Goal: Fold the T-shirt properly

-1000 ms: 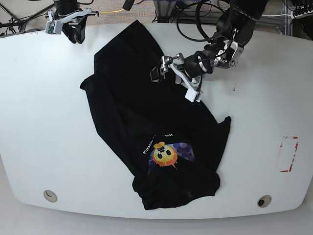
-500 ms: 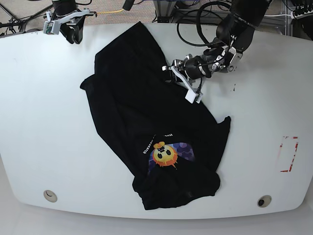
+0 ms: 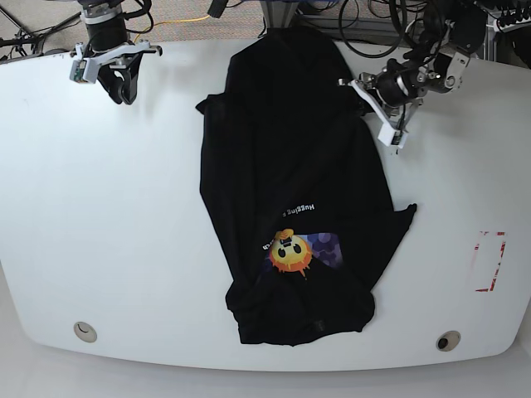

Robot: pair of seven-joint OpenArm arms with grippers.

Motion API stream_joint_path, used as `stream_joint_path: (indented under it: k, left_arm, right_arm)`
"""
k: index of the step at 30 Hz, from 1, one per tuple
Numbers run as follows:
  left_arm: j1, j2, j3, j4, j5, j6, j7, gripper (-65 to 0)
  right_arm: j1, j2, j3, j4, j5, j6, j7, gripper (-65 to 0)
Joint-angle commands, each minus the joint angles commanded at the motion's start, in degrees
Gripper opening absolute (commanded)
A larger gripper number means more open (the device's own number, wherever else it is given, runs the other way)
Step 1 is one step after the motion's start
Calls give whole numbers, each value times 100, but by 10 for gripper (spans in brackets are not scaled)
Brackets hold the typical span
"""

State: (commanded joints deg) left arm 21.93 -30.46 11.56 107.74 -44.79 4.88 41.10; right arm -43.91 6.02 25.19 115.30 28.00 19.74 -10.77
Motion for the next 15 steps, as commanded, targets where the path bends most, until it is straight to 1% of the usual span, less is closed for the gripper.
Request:
stream_joint_path:
  k: [4, 5, 9, 10, 13, 15]
  left_arm:
    - [527, -220, -695, 105, 0, -9, 0, -650]
    - [659, -264, -932, 97, 0, -44, 0, -650]
    - [1020, -290, -1749, 79, 26, -598, 26, -650]
    - [1116, -290, -1978, 79, 26, -703, 26, -650]
    - [1240, -290, -2558, 70, 26, -941, 26, -650]
    - [1248, -290, -2848, 62, 35, -1002, 88, -650]
  right_arm:
    - [607, 0, 0, 0, 0, 18, -870, -528]
    - [818, 9, 0, -9, -9, 18, -1160, -526]
    - [1521, 9, 0, -18, 0, 26, -2136, -526]
    - [1732, 9, 0, -26, 0, 26, -2356, -526]
    - [2347, 9, -44, -53, 0, 35, -3042, -525]
    - [2699, 44, -264, -53, -35, 35, -3393, -525]
